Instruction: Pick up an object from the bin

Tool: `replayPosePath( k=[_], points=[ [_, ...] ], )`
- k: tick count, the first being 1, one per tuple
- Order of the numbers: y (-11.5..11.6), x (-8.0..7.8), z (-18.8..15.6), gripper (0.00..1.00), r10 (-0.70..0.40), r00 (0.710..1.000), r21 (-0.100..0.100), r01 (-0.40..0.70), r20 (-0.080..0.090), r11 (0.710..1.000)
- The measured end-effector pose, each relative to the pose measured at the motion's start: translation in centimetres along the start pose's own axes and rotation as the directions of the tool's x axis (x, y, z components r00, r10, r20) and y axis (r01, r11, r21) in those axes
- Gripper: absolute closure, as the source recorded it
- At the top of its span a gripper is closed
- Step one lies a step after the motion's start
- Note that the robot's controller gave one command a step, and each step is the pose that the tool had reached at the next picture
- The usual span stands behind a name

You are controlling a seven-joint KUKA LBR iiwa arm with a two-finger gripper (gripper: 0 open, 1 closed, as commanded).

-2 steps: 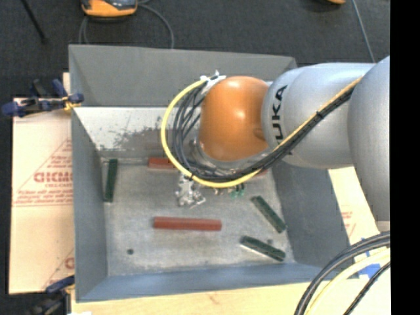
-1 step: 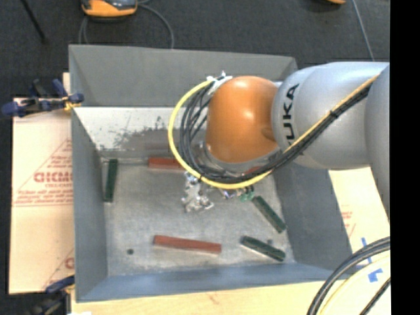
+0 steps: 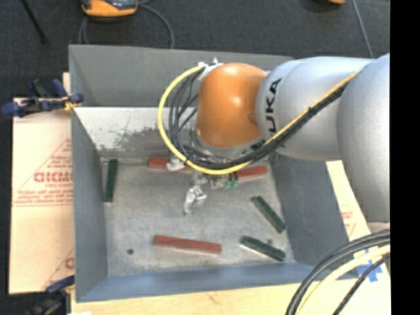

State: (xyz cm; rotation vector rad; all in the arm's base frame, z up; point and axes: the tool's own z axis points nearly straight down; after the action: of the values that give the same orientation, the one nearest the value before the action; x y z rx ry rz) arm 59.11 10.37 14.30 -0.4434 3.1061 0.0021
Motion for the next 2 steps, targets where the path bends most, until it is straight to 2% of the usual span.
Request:
replayPosePath(
  k=[1,2],
  points=[
    [0.0,0.0,-0.1,0.0,0.0,1.0,0.0,0.0,0.0,1.0],
    [1.3,2.1,1.7,0.0,-0.109,0.994,0.004,0.109,0.006,0.994]
  ],
)
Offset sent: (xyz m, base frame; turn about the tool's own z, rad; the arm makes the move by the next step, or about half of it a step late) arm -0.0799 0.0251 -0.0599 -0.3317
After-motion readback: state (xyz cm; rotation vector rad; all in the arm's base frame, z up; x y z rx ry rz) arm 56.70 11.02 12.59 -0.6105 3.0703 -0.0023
